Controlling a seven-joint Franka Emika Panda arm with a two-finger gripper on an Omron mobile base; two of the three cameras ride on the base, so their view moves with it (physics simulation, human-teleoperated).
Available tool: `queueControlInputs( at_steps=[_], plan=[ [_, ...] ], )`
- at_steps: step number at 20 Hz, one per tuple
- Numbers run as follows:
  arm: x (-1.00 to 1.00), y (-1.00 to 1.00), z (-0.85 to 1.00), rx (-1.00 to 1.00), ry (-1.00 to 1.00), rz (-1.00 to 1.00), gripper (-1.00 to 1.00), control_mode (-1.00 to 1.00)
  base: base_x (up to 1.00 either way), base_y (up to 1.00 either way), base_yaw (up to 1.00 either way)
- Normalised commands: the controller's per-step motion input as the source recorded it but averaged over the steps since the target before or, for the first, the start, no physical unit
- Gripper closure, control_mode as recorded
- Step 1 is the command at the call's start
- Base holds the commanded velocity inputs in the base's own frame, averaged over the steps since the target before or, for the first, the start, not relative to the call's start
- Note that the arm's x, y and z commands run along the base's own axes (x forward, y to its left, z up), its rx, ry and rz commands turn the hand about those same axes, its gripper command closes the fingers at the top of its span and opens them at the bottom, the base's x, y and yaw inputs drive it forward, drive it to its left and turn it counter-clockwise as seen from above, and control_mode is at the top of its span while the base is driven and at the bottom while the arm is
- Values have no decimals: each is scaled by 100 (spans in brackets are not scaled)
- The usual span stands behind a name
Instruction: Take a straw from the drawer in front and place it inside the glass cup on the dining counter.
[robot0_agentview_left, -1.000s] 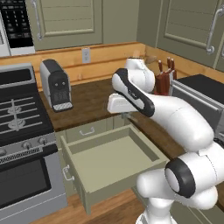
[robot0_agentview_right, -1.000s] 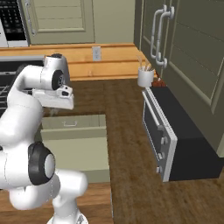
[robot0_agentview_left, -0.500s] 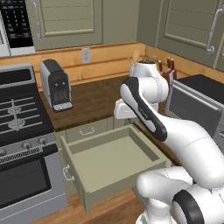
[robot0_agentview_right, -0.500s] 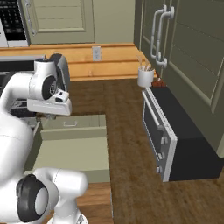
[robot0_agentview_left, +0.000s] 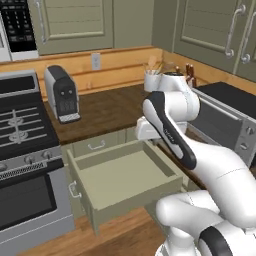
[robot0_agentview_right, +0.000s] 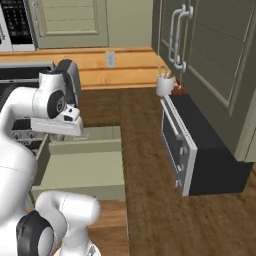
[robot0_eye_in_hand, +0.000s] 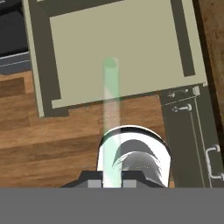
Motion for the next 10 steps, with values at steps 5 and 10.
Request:
queueControlInputs(
  at_steps=[5,10],
  plan=[
    [0,0,0,0,0,0,100,100,-100,4,2],
    [0,0,0,0,0,0,100,100,-86,44,59]
  ],
)
